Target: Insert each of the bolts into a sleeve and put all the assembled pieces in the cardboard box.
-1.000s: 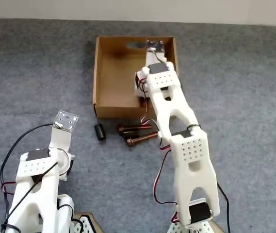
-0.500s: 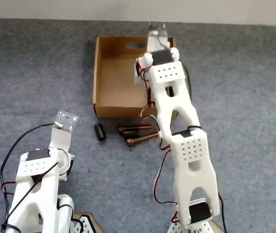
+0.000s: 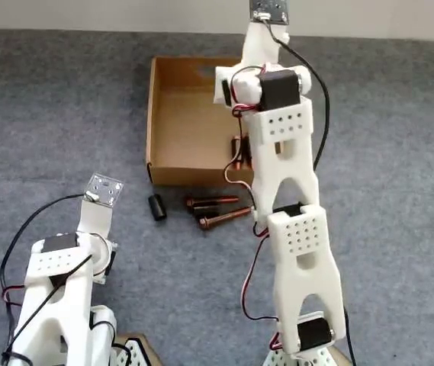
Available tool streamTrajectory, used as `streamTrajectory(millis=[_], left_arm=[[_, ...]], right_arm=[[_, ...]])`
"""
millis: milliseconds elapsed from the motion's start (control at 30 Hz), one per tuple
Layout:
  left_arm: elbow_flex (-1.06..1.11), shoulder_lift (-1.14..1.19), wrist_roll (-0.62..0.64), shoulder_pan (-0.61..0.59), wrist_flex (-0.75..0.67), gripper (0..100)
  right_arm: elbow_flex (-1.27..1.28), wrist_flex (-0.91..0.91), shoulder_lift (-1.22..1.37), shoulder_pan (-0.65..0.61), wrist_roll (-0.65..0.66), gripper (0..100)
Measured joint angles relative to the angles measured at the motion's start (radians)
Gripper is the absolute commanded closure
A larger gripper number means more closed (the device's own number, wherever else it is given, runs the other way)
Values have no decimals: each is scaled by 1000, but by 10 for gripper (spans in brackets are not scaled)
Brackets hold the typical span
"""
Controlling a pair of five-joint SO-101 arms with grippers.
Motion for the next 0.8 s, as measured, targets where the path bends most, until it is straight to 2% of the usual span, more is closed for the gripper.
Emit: streamTrajectory(millis=[100, 233, 367, 533, 667, 800], left_arm=[[0, 0, 0, 0, 0, 976], [0, 0, 0, 0, 0, 976], [0, 0, 0, 0, 0, 976], [0, 2, 0, -38, -3, 976], [-17, 11, 6, -143, -18, 976], [-23, 11, 97, -250, -44, 976]], right_arm=[[18, 0, -26, -9, 0, 836], [181, 0, -198, -49, 0, 836], [505, 0, -471, -98, 8, 836], [987, -5, -784, -184, 110, 836], [1353, -126, -956, -255, 126, 836], [1699, -348, -1062, -341, 126, 836]])
